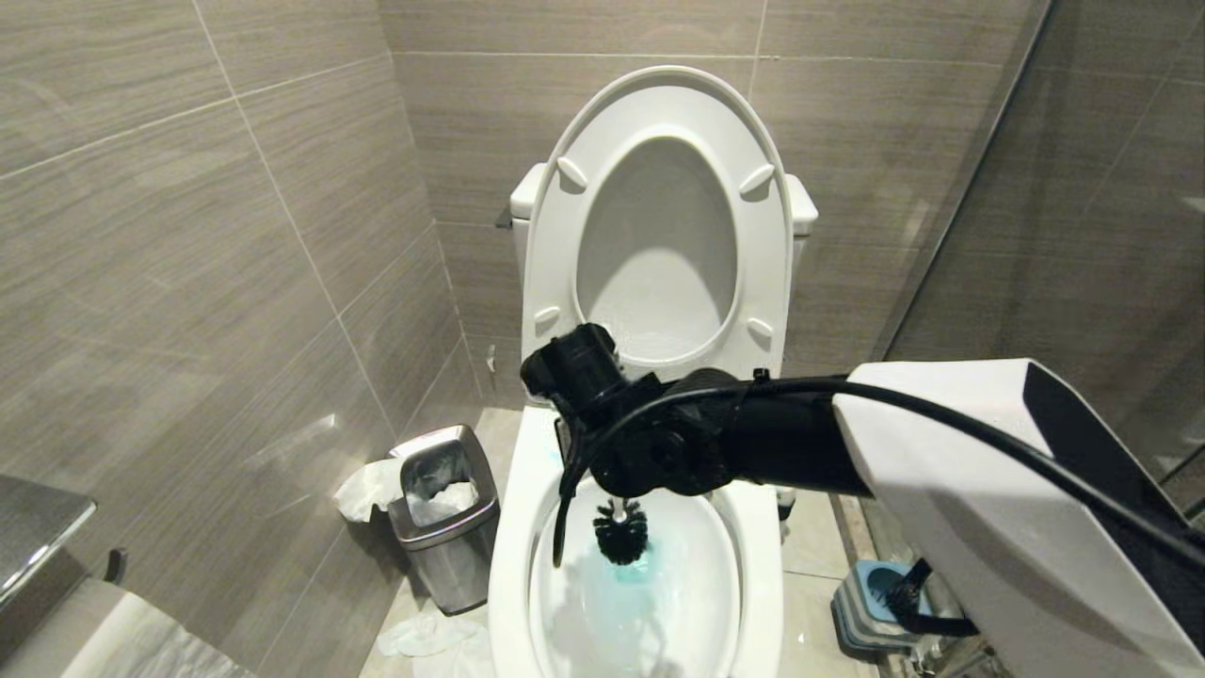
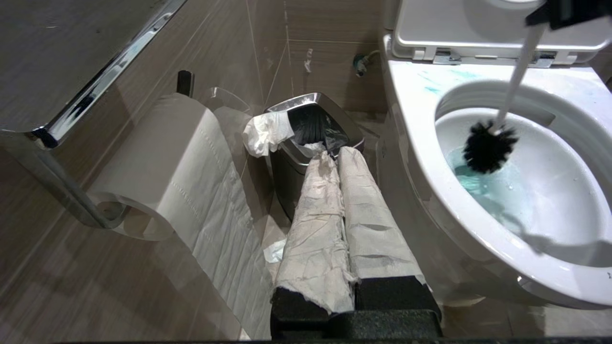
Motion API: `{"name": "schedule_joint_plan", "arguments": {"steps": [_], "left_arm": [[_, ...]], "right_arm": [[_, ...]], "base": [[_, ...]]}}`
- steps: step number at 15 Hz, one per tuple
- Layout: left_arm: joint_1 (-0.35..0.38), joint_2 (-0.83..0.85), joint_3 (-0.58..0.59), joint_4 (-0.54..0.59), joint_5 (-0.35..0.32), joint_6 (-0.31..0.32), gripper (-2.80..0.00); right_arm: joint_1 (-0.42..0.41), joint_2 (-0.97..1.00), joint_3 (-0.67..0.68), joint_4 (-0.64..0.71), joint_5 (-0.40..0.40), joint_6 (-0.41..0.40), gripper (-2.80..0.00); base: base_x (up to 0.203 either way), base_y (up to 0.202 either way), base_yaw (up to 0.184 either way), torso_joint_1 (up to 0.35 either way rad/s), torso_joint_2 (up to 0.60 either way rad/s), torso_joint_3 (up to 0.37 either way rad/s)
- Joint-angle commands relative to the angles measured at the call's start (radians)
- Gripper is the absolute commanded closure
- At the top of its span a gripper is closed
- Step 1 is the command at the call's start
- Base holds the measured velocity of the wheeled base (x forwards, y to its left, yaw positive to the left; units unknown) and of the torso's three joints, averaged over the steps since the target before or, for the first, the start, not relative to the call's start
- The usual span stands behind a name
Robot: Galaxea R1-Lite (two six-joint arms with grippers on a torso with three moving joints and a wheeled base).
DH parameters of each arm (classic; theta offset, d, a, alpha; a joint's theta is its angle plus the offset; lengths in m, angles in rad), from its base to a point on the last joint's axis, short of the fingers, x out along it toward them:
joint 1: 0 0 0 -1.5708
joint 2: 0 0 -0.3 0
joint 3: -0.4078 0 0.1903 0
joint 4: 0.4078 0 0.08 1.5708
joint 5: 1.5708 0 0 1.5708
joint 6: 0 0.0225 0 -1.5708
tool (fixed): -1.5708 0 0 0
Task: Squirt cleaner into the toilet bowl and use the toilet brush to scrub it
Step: Scrub the toilet bowl
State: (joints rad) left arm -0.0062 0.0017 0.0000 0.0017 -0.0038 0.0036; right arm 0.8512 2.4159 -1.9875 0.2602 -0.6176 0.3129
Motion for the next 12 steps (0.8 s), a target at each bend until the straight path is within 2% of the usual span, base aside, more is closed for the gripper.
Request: {"name": "schedule_joint_plan", "arguments": {"steps": [1, 3, 5, 12], "left_arm": [[0.0, 0.0, 0.0, 0.0, 0.0, 0.001, 0.0], [0.0, 0.0, 0.0, 0.0, -0.001, 0.001, 0.0], [0.0, 0.0, 0.0, 0.0, 0.001, 0.0, 0.0], [0.0, 0.0, 0.0, 0.0, 0.0, 0.0, 0.0]], "right_arm": [[0.056, 0.039, -0.005, 0.001, -0.001, 0.021, 0.0], [0.093, 0.029, 0.006, 0.008, -0.003, 0.056, 0.0], [0.091, 0.026, 0.015, 0.008, -0.011, 0.061, 0.0], [-0.014, 0.072, 0.01, -0.004, -0.024, 0.076, 0.0]], "base": [[0.0, 0.0, 0.0, 0.0, 0.0, 0.0], [0.0, 0.0, 0.0, 0.0, 0.0, 0.0], [0.0, 0.0, 0.0, 0.0, 0.0, 0.0], [0.0, 0.0, 0.0, 0.0, 0.0, 0.0]]}}
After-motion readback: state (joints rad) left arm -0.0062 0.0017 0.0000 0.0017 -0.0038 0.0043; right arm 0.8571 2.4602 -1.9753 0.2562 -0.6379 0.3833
